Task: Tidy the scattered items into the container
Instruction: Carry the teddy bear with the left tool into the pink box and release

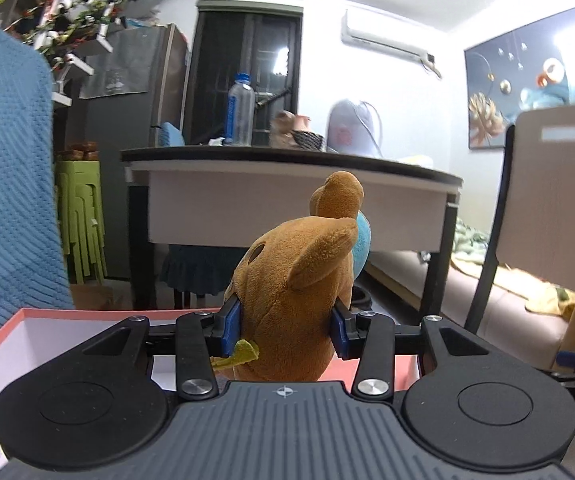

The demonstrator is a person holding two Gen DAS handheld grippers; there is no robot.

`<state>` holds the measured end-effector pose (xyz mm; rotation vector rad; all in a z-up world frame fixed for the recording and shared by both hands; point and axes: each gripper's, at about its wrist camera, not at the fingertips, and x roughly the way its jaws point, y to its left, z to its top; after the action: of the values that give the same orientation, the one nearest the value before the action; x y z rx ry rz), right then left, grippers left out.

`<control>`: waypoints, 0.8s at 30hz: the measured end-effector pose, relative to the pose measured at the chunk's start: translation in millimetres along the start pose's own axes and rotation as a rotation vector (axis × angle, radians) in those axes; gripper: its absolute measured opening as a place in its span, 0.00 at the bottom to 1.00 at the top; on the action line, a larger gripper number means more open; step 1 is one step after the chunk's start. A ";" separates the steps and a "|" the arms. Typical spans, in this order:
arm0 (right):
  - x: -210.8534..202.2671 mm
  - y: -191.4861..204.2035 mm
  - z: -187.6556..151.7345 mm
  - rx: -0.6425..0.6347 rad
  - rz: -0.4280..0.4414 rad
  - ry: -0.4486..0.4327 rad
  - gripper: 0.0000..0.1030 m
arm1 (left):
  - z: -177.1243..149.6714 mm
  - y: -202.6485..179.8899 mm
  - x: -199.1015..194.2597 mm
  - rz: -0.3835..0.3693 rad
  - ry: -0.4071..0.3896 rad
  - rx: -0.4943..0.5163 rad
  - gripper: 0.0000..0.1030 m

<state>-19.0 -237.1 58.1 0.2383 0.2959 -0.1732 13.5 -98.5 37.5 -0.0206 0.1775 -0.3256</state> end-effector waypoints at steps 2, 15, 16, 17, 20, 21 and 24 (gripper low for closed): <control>2.7 3.4 0.2 -0.001 0.007 -0.001 1.00 | 2.5 10.0 -4.0 0.016 -0.004 -0.017 0.47; 20.6 28.0 -2.6 -0.026 0.038 0.013 1.00 | -8.6 70.1 4.4 0.154 0.109 -0.075 0.47; 20.7 28.2 -2.4 -0.026 0.038 0.013 1.00 | -12.6 71.1 9.0 0.161 0.138 -0.067 0.48; 20.9 28.4 -2.3 -0.027 0.038 0.012 1.00 | -17.1 70.5 14.1 0.167 0.170 -0.053 0.48; 21.4 28.9 -1.8 -0.028 0.038 0.012 1.00 | -27.6 72.3 25.8 0.160 0.260 -0.050 0.48; 21.5 29.0 -1.7 -0.029 0.038 0.011 1.00 | -30.7 74.2 28.5 0.154 0.288 -0.062 0.48; 22.0 29.5 -1.2 -0.030 0.038 0.011 1.00 | -35.8 79.5 32.9 0.147 0.336 -0.089 0.50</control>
<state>7.4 -211.5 56.3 0.2146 0.3040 -0.1297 62.9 -33.4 -7.2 -0.0411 0.5237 -0.1724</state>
